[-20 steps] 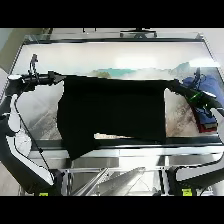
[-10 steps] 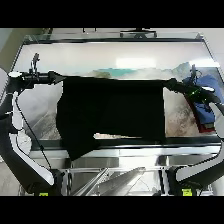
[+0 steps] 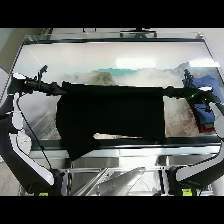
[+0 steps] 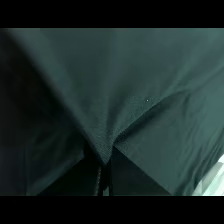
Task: Fold the shirts.
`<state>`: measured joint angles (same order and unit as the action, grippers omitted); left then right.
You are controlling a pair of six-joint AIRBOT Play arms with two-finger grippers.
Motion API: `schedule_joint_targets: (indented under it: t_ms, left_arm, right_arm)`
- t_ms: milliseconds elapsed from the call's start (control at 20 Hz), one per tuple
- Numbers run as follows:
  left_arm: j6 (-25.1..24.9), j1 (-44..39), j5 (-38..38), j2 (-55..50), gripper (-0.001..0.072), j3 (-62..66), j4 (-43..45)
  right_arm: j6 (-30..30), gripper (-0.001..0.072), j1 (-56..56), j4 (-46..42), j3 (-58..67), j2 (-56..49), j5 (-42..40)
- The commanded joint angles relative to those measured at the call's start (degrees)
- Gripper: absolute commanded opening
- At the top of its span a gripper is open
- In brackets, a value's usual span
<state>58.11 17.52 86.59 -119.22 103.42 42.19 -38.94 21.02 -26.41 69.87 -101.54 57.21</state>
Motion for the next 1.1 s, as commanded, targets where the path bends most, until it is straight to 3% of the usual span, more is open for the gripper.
schedule_joint_targets:
  t_ms: [0,350,500,550,600,800,900,1050]
  left_arm:
    - [1.0,0.5,-1.1,0.0,0.0013,-3.0,1.8]
    - [0.1,-1.3,-2.4,0.0,0.0012,-4.3,1.7]
    - [0.8,-0.8,-0.6,0.0,0.0047,-3.2,1.9]
    - [2.2,-0.5,1.3,0.0,0.0223,-1.6,2.3]
    - [4.6,0.3,3.3,0.0,0.0248,0.3,3.9]
    - [13.7,4.7,14.3,1.3,0.0247,6.1,10.4]
    - [14.1,7.2,13.8,6.4,0.0247,0.4,10.3]
    - [9.8,10.6,9.1,18.6,0.0247,-17.9,10.2]
  right_arm:
    - [-0.2,0.0019,-0.1,-1.0,0.0,-0.3,-0.1]
    - [-0.4,0.0018,-2.6,-1.0,0.0,-1.8,0.7]
    - [-6.1,0.0020,-1.7,-3.4,0.0,-1.1,0.7]
    - [-8.8,0.0196,-1.0,-7.0,0.1,-0.1,0.9]
    - [-12.1,0.0420,-0.1,-11.1,0.2,1.2,1.5]
    - [-28.0,0.0433,4.2,-32.2,0.1,9.1,10.0]
    - [-32.3,0.0431,6.3,-37.1,-1.6,13.7,16.1]
    - [-32.4,0.0425,10.1,-37.5,-12.3,23.5,18.6]
